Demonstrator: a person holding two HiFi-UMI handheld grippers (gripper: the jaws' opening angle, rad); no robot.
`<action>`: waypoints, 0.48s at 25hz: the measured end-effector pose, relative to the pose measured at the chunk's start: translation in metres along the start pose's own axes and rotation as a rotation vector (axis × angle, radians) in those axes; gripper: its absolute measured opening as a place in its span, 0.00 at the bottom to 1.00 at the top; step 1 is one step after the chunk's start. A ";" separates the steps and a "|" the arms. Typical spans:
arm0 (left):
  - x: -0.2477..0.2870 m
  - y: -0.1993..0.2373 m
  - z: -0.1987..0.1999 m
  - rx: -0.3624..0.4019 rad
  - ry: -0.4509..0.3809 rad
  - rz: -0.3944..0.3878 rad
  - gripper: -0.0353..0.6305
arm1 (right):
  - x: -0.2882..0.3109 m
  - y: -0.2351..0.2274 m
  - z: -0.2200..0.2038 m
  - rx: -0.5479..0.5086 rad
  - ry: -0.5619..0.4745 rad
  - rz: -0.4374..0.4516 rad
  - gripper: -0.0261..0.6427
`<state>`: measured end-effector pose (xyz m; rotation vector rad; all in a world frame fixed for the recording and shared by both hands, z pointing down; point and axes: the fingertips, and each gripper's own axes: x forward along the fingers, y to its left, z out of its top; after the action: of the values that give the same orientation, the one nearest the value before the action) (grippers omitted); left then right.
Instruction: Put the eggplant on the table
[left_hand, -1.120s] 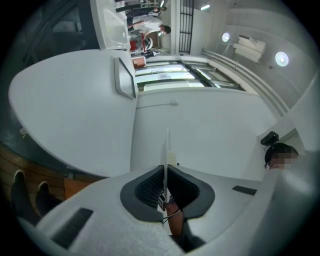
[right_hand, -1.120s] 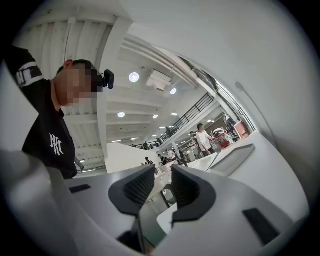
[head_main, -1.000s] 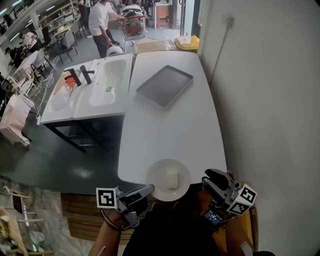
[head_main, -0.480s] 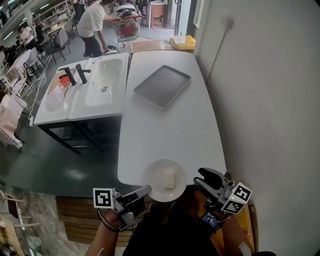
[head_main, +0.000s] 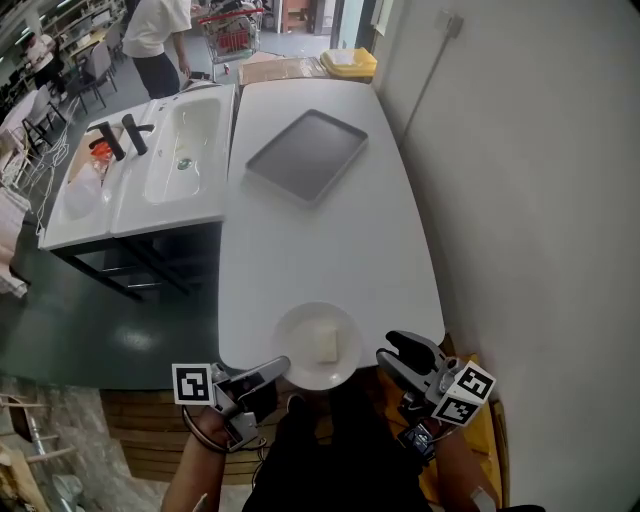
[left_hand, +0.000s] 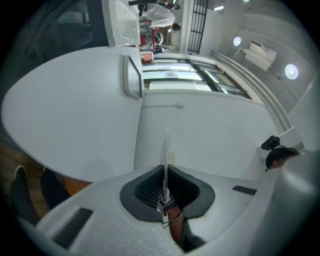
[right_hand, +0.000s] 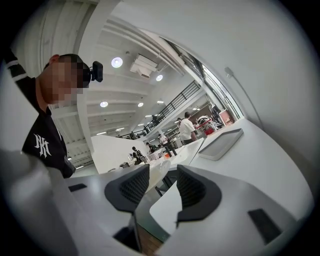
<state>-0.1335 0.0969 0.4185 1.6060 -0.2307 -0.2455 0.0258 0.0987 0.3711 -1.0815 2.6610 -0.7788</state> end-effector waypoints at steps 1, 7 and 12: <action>0.005 0.002 0.004 0.002 -0.003 0.007 0.08 | 0.002 -0.006 0.001 0.014 -0.002 0.007 0.25; 0.054 0.005 0.034 0.014 -0.045 0.021 0.08 | 0.021 -0.056 0.013 0.099 0.020 0.084 0.28; 0.101 0.015 0.060 0.022 -0.055 0.031 0.08 | 0.038 -0.110 0.034 0.182 0.021 0.121 0.29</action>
<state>-0.0544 0.0090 0.4286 1.6180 -0.3010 -0.2647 0.0759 -0.0080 0.4018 -0.8645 2.5828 -0.9893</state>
